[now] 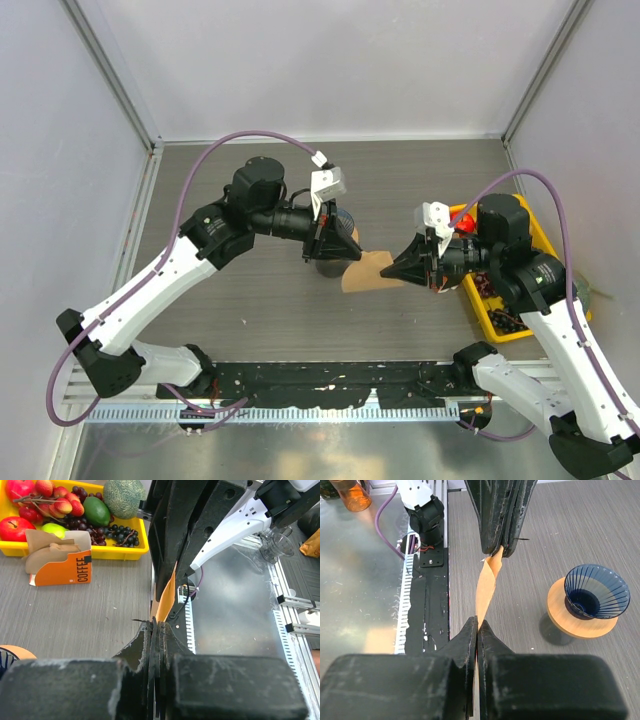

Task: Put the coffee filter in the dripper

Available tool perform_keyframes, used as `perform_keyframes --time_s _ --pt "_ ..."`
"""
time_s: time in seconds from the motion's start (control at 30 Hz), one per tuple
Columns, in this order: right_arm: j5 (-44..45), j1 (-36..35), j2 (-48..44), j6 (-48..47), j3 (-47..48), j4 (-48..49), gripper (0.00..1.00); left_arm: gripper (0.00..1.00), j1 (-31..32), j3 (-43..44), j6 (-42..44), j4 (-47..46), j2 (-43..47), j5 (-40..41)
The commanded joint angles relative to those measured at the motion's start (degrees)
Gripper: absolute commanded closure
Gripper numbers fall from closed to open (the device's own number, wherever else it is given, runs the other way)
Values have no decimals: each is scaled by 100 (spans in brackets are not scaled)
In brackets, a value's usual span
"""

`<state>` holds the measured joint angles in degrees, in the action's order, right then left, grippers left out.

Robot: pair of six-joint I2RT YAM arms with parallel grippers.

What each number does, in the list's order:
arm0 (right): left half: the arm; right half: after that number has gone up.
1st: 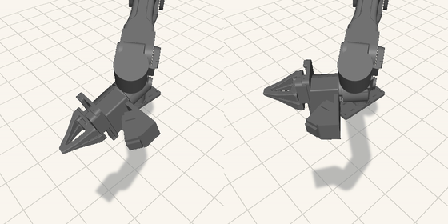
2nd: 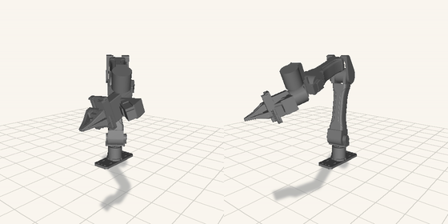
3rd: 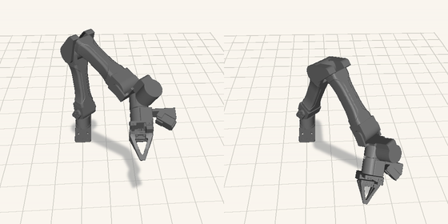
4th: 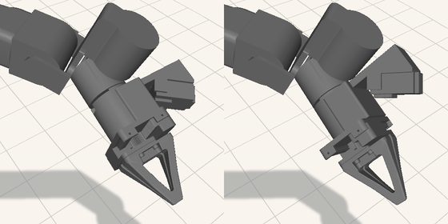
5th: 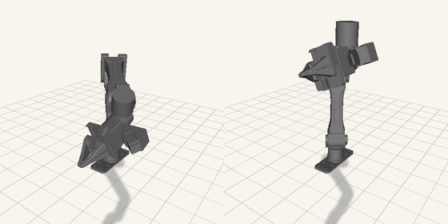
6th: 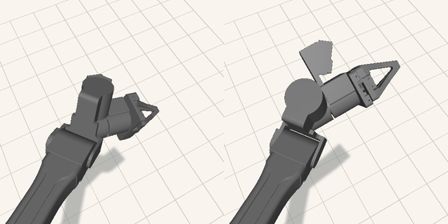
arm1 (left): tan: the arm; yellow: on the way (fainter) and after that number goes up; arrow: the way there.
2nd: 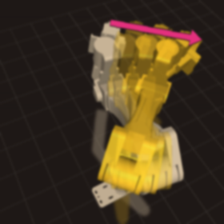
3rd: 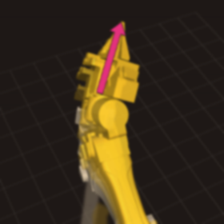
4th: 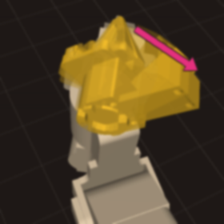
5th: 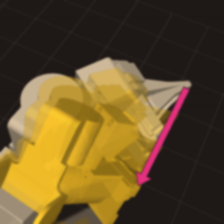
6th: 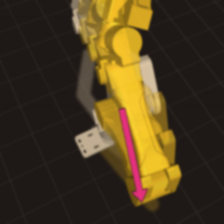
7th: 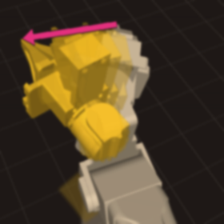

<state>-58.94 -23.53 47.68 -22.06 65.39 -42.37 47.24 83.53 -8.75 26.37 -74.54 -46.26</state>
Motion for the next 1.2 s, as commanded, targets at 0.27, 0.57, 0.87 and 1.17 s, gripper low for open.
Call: perform_keyframes --time_s 0.27,0.57,0.87,1.17 --pt "41 -38 57 -228 255 -87 95 100 -13 120 102 -176 115 -94" --pt "-21 -55 92 -237 273 -70 95 93 57 94 181 -141 54 38" --pt "-153 -73 48 -448 282 -263 95 91 -13 155 111 -211 -60 -14" --pt "-109 -82 57 -351 299 -193 95 89 30 94 146 -203 -113 -155"
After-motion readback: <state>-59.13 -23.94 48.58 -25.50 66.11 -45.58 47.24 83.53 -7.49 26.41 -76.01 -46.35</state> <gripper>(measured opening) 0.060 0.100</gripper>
